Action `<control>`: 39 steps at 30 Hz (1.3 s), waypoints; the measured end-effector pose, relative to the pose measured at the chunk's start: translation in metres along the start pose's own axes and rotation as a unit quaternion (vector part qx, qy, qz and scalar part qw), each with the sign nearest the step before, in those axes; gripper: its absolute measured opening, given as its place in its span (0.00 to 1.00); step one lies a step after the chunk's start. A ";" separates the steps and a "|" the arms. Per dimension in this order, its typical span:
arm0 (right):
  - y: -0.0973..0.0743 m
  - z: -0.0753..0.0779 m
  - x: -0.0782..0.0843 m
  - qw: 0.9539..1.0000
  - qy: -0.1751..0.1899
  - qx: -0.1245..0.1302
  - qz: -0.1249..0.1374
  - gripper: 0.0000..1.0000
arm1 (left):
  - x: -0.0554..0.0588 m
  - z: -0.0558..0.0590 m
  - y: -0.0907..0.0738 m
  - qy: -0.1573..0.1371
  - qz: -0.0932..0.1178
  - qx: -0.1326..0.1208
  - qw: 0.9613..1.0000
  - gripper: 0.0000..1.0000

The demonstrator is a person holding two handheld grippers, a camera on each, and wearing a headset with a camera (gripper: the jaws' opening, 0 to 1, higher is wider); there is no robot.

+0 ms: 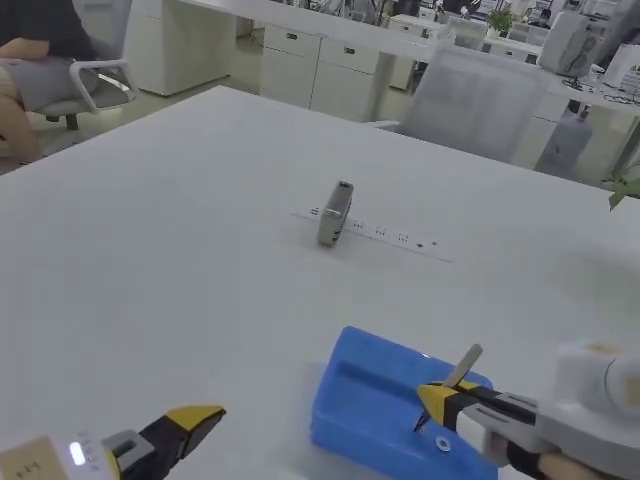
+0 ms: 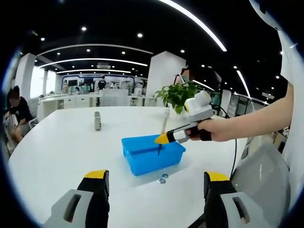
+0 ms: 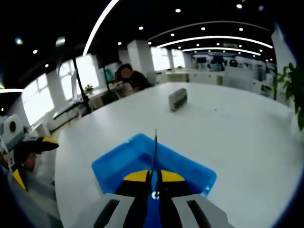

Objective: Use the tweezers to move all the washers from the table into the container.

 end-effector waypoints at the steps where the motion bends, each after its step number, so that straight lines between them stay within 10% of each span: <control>1: 0.000 0.000 0.000 1.000 -0.001 0.000 0.000 0.04 | 0.000 0.000 0.000 0.000 -0.001 0.000 1.000 0.83; 39: -0.012 -0.006 -0.010 1.000 -0.007 0.005 0.021 0.04 | 0.000 0.001 0.000 0.007 -0.003 -0.001 1.000 0.82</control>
Point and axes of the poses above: the centre of the closed fingertips' face, and the gripper's own axes: y roughly forward along the fingers, z roughly to its right, x roughly out of its underside, the point moved 3 cm from there along -y, roughly backward along the fingers, and after that the axes turned 12 degrees about -y, right-handed, at the moved point
